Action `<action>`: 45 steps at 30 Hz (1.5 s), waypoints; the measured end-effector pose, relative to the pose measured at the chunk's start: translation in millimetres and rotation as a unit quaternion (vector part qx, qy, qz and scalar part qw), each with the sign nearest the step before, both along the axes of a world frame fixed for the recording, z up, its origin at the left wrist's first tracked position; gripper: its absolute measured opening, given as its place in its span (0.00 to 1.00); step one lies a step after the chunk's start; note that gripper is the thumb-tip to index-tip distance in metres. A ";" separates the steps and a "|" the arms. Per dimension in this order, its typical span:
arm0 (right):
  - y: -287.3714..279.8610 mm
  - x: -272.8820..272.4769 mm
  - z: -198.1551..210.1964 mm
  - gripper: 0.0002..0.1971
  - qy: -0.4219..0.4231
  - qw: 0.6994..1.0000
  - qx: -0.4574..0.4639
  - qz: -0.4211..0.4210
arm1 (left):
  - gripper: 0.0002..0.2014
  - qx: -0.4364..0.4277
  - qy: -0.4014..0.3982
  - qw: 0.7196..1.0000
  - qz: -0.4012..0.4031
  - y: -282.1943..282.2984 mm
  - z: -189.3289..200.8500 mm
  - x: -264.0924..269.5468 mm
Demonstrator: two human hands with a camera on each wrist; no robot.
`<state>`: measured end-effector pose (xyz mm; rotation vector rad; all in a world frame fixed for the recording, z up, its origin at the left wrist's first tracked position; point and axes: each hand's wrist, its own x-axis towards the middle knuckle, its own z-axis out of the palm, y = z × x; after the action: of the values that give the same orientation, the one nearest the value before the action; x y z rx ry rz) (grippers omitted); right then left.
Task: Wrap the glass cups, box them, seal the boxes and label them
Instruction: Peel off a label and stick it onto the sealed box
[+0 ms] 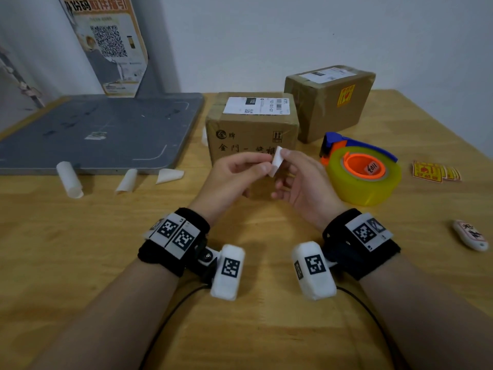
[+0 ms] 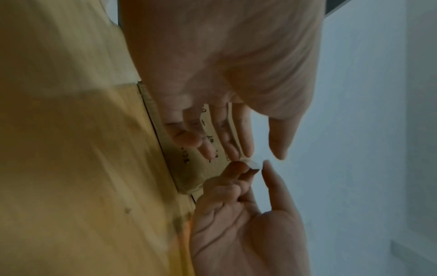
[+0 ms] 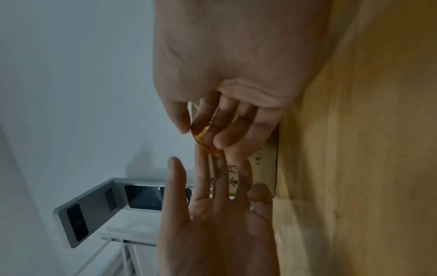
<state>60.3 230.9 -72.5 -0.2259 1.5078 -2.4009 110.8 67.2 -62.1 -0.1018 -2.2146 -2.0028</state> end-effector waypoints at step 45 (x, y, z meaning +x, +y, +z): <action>-23.5 -39.1 10.1 0.05 0.207 0.965 0.132 -0.092 | 0.11 0.021 0.170 0.961 0.218 -18.5 21.6 -42.8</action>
<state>21.1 207.4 -62.4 -0.5803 2.0985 -2.3523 68.0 48.8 -40.5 0.0420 -1.7915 -1.6478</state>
